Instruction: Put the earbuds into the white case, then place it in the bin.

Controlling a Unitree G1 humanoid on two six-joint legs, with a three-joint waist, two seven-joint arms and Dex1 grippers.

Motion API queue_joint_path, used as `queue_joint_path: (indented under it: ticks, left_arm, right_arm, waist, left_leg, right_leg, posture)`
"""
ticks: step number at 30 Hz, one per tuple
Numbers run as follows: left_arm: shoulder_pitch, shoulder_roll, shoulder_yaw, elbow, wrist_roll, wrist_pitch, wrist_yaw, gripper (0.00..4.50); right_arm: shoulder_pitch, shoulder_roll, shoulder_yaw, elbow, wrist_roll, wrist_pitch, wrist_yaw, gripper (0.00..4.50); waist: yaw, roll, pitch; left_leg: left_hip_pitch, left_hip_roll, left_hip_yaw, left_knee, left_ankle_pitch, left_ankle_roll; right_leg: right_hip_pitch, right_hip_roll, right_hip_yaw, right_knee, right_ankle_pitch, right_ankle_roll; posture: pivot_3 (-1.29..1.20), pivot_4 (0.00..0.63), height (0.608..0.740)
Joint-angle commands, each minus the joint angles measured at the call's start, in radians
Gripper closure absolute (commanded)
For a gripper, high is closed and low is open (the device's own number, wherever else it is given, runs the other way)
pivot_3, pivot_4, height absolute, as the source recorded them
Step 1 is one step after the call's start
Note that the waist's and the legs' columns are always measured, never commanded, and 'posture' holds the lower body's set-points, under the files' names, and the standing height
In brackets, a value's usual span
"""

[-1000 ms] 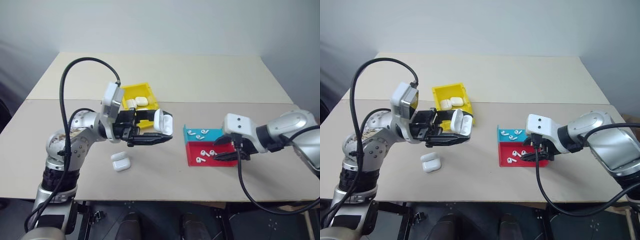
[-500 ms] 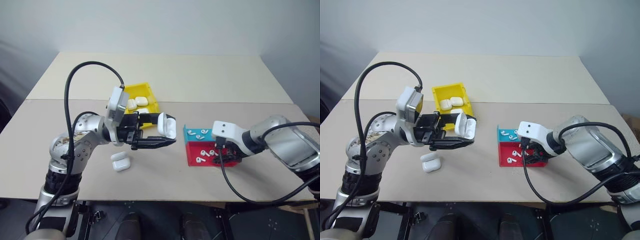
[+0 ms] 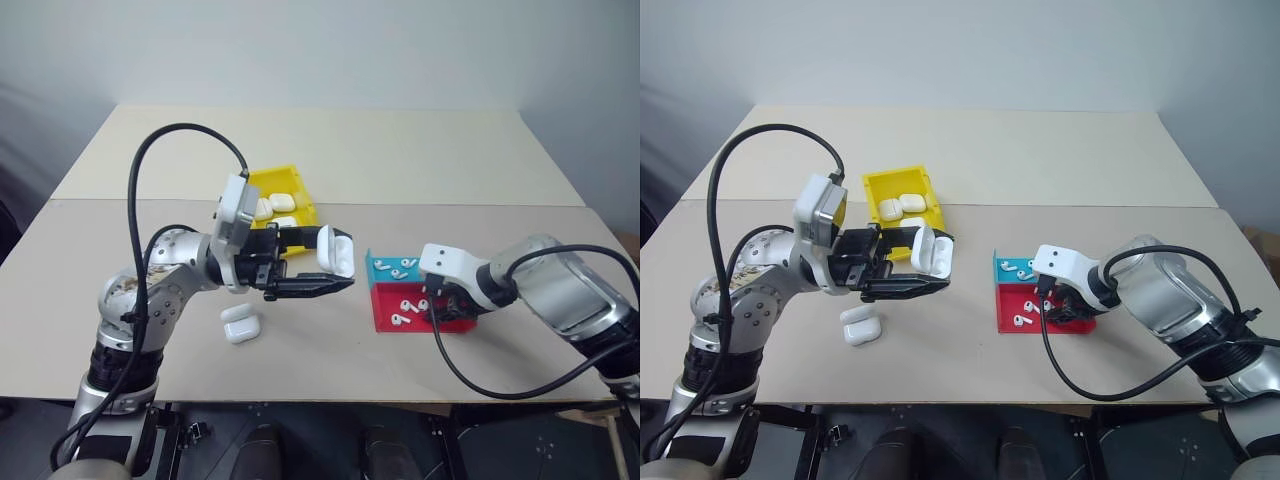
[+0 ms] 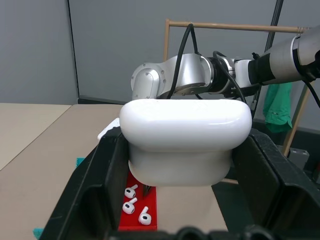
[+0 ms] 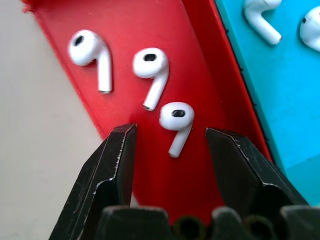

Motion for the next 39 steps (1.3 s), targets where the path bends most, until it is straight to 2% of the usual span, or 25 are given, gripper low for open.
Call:
queue_joint_path:
  ticks: [1,13,16,20,28,30,35,37,39]
  left_arm:
    - [0.004,0.003,0.011,-0.042,-0.021,-0.012,0.005,1.7]
    - [0.01,0.016,0.022,-0.052,-0.028,-0.004,0.014,1.7]
    - [0.01,0.019,0.022,-0.052,-0.029,-0.005,0.016,1.7]
    - [0.006,0.024,0.022,-0.049,-0.03,-0.006,0.015,1.7]
    - [-0.007,0.021,0.013,-0.032,-0.026,-0.009,0.005,1.7]
    - [-0.013,0.019,0.011,-0.025,-0.023,-0.01,0.003,1.7]
    - [-0.03,0.016,0.009,0.001,-0.022,-0.01,-0.013,1.7]
    - [-0.038,0.012,0.005,0.009,-0.021,-0.003,-0.008,1.7]
    - [-0.045,0.006,0.005,0.018,-0.022,-0.004,-0.006,1.7]
  right_arm:
    - [-0.006,0.007,-0.014,-0.008,-0.016,-0.015,-0.002,1.84]
    - [0.006,0.023,-0.009,0.016,-0.025,-0.051,0.023,1.84]
    - [0.016,0.019,-0.002,0.01,-0.031,-0.047,0.03,2.45]
    - [0.026,0.023,-0.007,0.006,-0.04,-0.044,0.029,3.78]
    - [0.042,0.005,-0.062,-0.027,-0.02,-0.022,0.036,3.86]
    - [0.042,-0.011,-0.118,-0.048,0.008,-0.012,0.044,3.86]
    - [0.074,-0.059,-0.471,-0.171,0.247,0.121,0.103,3.86]
    - [0.121,-0.009,-0.675,-0.218,0.33,0.142,0.067,3.86]
    - [0.131,0.098,-0.851,-0.248,0.394,0.153,-0.016,3.86]
  waist:
    - [0.0,0.0,0.0]
    - [0.0,0.0,0.0]
    - [0.0,0.0,0.0]
    - [0.0,0.0,0.0]
    - [0.0,0.0,0.0]
    - [0.001,0.0,0.0]
    - [0.004,0.0,0.0]
    - [0.004,0.0,0.0]
    - [0.002,0.0,0.0]
  left_leg:
    - [0.0,0.0,0.0,0.0,0.0,0.0]
    - [0.0,0.0,0.0,0.0,0.0,0.0]
    - [0.0,0.0,0.0,0.0,0.0,0.0]
    - [0.001,0.0,0.0,0.0,0.0,0.0]
    - [0.001,0.0,0.0,0.0,0.0,0.0]
    - [0.001,0.0,0.0,0.0,0.0,0.0]
    - [-0.004,0.0,0.0,0.0,0.0,0.0]
    - [-0.004,0.0,0.0,-0.001,0.0,0.0]
    - [-0.004,0.0,0.0,-0.001,0.0,0.0]
  right_leg:
    - [0.0,0.0,0.0,0.0,0.0,0.0]
    - [0.0,0.0,0.0,0.0,0.0,0.0]
    - [0.0,0.0,0.0,0.0,0.0,0.0]
    - [0.001,0.0,0.0,0.0,0.0,0.0]
    - [0.001,0.0,0.0,0.0,0.0,0.0]
    - [0.001,0.0,0.0,0.0,0.0,0.0]
    - [-0.004,0.0,0.0,0.0,0.0,0.0]
    - [-0.004,0.0,0.0,0.0,0.0,0.0]
    - [-0.004,0.0,0.0,-0.001,0.0,0.0]
  posture:
    - [0.0,0.15,0.74]
    - [0.0,0.15,0.74]
    - [0.0,0.15,0.74]
    - [0.0,0.15,0.74]
    - [0.0,0.15,0.74]
    - [0.0,0.15,0.74]
    - [0.0,0.15,0.74]
    - [0.0,0.15,0.74]
    - [0.0,0.15,0.74]
